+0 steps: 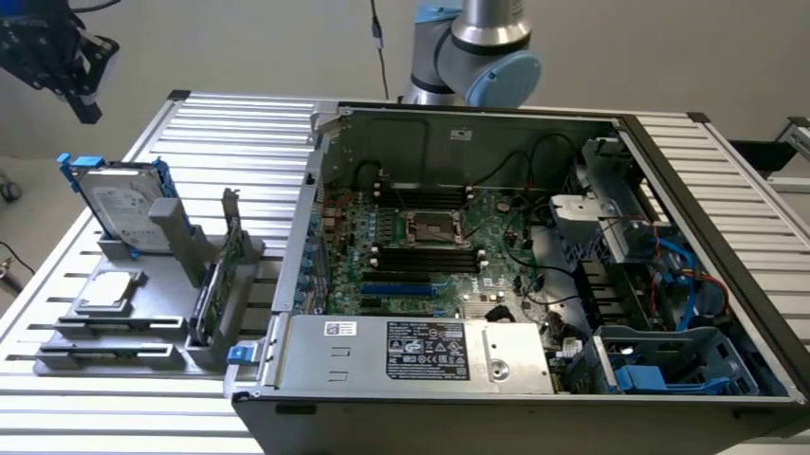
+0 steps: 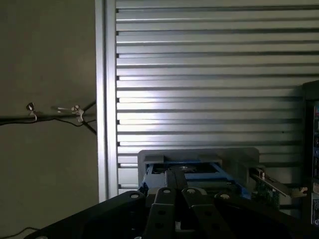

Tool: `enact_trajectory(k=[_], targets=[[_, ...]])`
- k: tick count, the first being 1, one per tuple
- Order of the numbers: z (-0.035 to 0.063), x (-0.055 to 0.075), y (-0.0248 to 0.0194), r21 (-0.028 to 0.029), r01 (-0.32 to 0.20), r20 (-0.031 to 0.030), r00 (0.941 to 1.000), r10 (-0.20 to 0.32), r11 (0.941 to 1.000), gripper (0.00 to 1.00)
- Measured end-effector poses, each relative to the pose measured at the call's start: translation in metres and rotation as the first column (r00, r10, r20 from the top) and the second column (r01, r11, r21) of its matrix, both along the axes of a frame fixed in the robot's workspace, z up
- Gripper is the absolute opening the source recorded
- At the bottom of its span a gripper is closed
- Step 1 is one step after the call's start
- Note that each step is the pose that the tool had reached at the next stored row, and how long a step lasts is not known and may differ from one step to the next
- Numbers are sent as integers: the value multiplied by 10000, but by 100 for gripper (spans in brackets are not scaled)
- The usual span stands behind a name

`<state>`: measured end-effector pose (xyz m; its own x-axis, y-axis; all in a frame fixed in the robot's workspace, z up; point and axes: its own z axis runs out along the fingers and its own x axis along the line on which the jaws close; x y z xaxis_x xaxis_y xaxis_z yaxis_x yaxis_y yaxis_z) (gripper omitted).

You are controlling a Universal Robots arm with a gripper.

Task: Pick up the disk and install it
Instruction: 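Reach for the disk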

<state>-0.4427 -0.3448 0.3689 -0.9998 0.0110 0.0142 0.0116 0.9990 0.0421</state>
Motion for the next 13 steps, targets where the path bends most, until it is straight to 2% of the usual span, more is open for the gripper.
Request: enact_trajectory(k=[13], targets=[[-10, -25, -105, -6, -409, -25, 9992, 408, 9992, 11]])
